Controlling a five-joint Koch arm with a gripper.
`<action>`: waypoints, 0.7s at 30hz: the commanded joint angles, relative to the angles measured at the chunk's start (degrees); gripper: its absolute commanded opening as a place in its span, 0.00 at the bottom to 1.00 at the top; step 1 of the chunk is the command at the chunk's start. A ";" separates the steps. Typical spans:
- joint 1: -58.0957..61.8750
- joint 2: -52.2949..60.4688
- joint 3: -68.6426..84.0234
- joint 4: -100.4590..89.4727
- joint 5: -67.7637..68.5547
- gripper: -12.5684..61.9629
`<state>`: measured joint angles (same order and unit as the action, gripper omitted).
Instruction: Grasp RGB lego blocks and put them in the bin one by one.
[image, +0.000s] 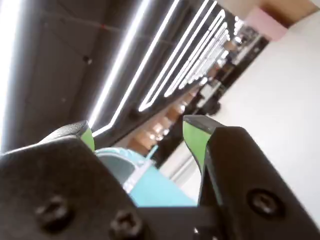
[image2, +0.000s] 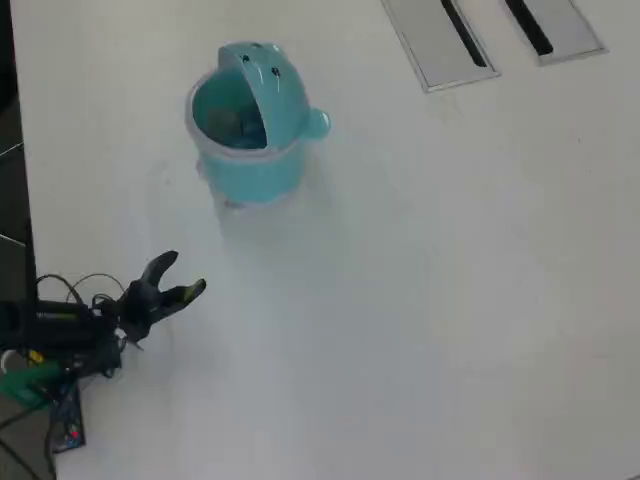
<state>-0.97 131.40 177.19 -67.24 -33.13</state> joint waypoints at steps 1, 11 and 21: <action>1.76 4.04 4.48 -5.27 3.87 0.61; 4.39 3.96 4.48 12.74 5.10 0.65; 4.22 3.69 4.48 39.37 17.67 0.64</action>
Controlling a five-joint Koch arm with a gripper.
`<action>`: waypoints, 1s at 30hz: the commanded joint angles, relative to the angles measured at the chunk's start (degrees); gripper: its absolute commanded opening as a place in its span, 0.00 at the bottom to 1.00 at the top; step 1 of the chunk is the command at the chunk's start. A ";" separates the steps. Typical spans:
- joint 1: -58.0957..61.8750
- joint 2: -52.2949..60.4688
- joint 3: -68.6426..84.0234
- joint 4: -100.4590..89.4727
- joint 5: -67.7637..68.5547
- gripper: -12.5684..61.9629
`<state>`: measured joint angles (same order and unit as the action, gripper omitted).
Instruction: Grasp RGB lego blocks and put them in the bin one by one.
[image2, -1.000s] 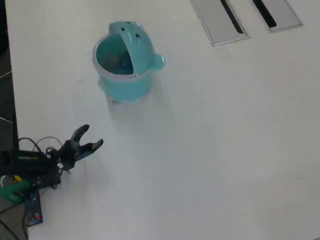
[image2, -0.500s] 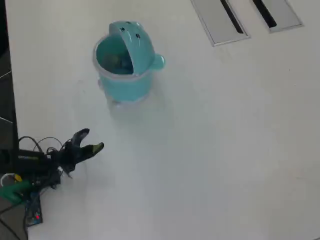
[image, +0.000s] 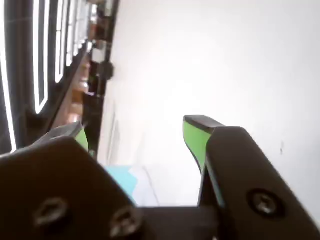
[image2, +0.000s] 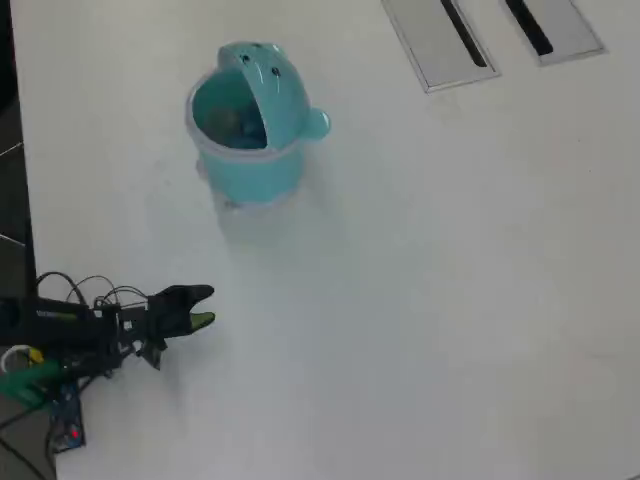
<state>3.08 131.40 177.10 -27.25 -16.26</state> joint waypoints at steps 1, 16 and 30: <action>-0.09 3.69 4.57 0.53 0.79 0.64; -1.67 3.16 4.57 18.81 5.80 0.63; -1.67 1.67 4.57 24.26 7.91 0.63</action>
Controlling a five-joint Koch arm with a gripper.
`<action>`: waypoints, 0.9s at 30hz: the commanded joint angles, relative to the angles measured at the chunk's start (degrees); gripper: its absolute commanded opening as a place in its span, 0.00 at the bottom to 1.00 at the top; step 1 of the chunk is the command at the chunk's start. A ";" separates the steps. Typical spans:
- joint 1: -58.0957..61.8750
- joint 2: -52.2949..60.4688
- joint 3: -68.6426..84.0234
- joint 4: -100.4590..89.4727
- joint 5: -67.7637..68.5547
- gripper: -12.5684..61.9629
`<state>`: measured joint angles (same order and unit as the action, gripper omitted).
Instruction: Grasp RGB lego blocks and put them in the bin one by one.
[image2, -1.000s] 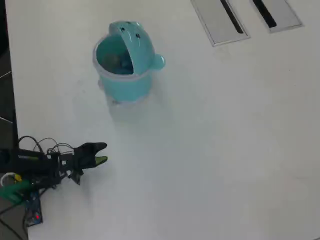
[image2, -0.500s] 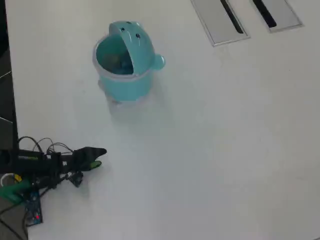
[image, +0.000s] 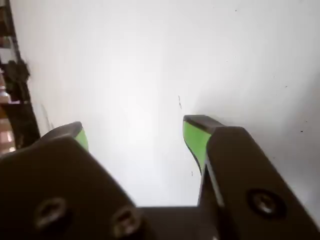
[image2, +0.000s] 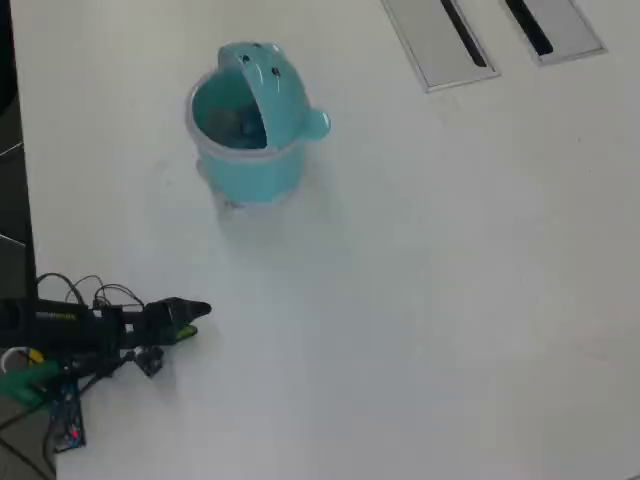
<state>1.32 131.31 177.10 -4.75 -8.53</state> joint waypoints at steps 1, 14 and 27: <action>0.09 1.76 4.57 1.85 0.53 0.63; -0.09 1.93 4.57 2.55 0.44 0.63; -0.18 1.93 4.57 2.46 0.44 0.63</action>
